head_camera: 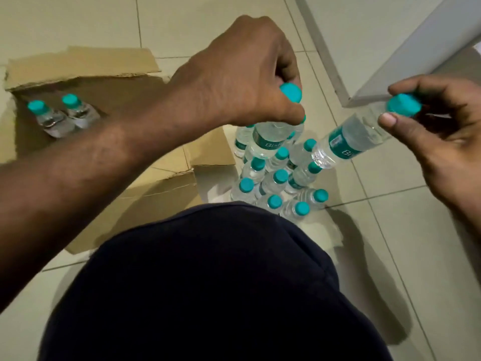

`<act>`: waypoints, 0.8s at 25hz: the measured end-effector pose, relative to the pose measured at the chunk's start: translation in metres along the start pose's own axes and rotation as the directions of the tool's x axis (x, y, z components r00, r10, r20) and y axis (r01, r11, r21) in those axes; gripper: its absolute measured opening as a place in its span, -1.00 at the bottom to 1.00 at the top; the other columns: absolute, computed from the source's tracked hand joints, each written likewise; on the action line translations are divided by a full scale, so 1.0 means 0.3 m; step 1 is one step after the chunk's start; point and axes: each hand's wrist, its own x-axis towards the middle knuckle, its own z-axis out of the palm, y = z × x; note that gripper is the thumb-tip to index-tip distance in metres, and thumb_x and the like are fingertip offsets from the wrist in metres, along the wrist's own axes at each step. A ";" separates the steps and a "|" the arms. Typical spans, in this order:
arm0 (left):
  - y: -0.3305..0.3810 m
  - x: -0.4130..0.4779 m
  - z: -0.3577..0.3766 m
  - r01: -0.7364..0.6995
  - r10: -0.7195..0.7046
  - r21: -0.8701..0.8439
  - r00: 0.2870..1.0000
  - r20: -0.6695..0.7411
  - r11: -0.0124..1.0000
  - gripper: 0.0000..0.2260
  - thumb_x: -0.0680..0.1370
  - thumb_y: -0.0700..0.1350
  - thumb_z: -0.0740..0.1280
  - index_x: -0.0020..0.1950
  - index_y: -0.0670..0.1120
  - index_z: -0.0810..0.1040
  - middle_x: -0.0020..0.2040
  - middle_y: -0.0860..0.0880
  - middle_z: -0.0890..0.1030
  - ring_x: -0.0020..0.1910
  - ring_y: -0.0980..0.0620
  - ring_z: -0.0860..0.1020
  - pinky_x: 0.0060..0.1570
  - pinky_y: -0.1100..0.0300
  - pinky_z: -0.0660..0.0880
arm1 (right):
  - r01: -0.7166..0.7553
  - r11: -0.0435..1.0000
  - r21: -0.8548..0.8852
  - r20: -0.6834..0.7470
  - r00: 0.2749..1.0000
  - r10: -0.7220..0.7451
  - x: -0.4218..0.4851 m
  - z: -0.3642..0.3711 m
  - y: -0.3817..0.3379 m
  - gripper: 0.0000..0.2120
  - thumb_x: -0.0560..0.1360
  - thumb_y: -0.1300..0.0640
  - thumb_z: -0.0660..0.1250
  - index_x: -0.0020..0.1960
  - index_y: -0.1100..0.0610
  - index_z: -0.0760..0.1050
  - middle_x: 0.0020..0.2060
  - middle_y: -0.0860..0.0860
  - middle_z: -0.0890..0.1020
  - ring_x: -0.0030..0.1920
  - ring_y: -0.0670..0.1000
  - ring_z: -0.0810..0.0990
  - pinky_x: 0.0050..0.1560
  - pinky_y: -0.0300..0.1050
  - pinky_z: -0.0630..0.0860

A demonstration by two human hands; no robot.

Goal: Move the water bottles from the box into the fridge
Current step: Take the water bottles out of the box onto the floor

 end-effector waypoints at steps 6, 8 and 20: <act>0.090 0.082 0.142 -0.141 0.133 -0.104 0.988 -0.073 0.985 -0.68 0.36 0.13 0.46 0.06 0.05 0.70 -0.10 0.14 0.59 -0.27 0.30 0.49 -0.33 0.50 0.30 | -0.156 0.976 -0.155 -0.099 0.985 0.142 -0.142 0.012 0.121 -0.72 0.56 0.15 0.42 0.26 0.10 0.58 0.12 -0.02 0.56 0.02 -0.06 0.59 0.09 -0.47 0.48; 0.117 0.114 0.203 -0.169 0.160 -0.146 0.984 -0.075 0.975 -0.71 0.36 0.09 0.45 0.05 0.07 0.70 -0.08 0.13 0.56 -0.22 0.22 0.49 -0.31 0.44 0.32 | -0.191 0.966 -0.175 -0.104 0.979 0.175 -0.161 0.050 0.182 -0.73 0.56 0.17 0.42 0.25 0.13 0.57 0.13 0.02 0.58 0.06 -0.02 0.60 0.14 -0.32 0.56; 0.174 0.343 0.577 -0.244 0.232 0.025 0.945 0.230 0.969 -0.69 0.47 -0.16 0.44 0.22 -0.05 0.64 0.19 -0.09 0.54 0.11 -0.06 0.55 -0.05 0.23 0.36 | -0.334 0.885 -0.325 -0.006 0.936 0.351 -0.218 0.267 0.364 -0.73 0.51 0.22 0.42 0.18 0.05 0.54 0.06 0.01 0.57 0.02 0.00 0.52 0.02 -0.20 0.40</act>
